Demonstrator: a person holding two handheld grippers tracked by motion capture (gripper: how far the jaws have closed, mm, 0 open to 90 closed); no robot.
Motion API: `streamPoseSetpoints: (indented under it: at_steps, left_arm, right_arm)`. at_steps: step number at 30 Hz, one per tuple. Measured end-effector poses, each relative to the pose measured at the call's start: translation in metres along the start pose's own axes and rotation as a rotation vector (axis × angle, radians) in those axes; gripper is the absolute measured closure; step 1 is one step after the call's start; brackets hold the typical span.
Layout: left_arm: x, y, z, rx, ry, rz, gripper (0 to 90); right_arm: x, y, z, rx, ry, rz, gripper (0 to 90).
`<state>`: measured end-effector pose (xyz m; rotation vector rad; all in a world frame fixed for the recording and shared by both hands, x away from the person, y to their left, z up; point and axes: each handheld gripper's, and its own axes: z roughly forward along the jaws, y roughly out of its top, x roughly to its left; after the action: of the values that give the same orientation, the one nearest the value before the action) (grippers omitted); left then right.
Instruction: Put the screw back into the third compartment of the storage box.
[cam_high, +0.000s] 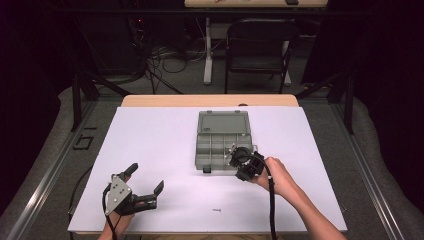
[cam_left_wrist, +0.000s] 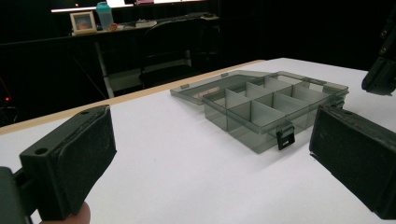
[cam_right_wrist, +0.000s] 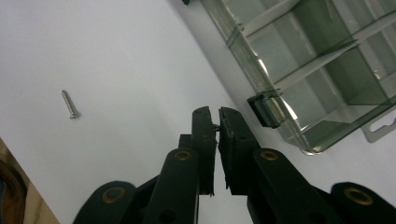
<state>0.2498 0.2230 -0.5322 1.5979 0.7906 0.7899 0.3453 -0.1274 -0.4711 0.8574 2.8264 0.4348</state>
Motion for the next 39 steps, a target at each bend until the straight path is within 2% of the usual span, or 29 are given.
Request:
streamPoseSetpoints:
  at_steps: [7,8,9,12,13,14,18,19,26,27,38,39]
  left_arm:
    - [0.000,0.000,0.000,0.001,-0.001,-0.002,0.1]
    - [0.000,0.000,0.000,0.002,-0.001,0.000,0.1]
    - [0.000,0.000,0.000,0.002,-0.001,-0.001,0.1]
    - [0.000,0.000,0.000,0.003,-0.001,0.000,0.1]
    - [0.000,0.000,0.000,0.003,-0.001,-0.001,0.1]
    - [0.000,0.000,0.000,0.002,-0.001,-0.001,0.1]
    - [0.000,0.000,0.000,0.002,-0.002,0.001,0.1]
    - [0.000,0.000,0.000,0.003,-0.001,0.000,0.1]
    - [0.000,0.000,0.000,0.006,-0.003,-0.001,0.1]
    - [0.000,0.000,0.000,0.006,-0.004,0.000,0.1]
    - [0.000,0.000,0.000,0.008,-0.003,0.001,0.1]
    - [0.000,0.000,0.000,0.008,-0.003,0.002,0.1]
  right_arm:
    - [-0.008,0.006,-0.011,-0.009,-0.028,0.006,85.0]
    - [-0.008,0.007,-0.012,-0.016,-0.031,0.020,85.0]
    - [-0.011,0.009,-0.014,-0.011,-0.034,0.006,85.0]
    - [-0.015,0.012,-0.018,-0.012,-0.045,0.009,85.1]
    - [-0.016,0.013,-0.018,-0.035,-0.047,0.014,85.1]
    - [-0.018,0.016,-0.021,-0.019,-0.051,0.013,85.1]
    - [-0.023,0.020,-0.022,-0.044,-0.055,0.021,85.1]
    - [-0.024,0.023,-0.025,-0.026,-0.057,0.018,85.1]
    - [-0.031,0.032,-0.027,-0.033,-0.068,0.034,85.1]
    - [-0.033,0.033,-0.026,-0.045,-0.073,0.025,85.1]
    - [-0.049,0.051,-0.026,-0.031,-0.088,0.042,85.2]
    - [-0.049,0.052,-0.026,-0.032,-0.087,0.055,85.1]
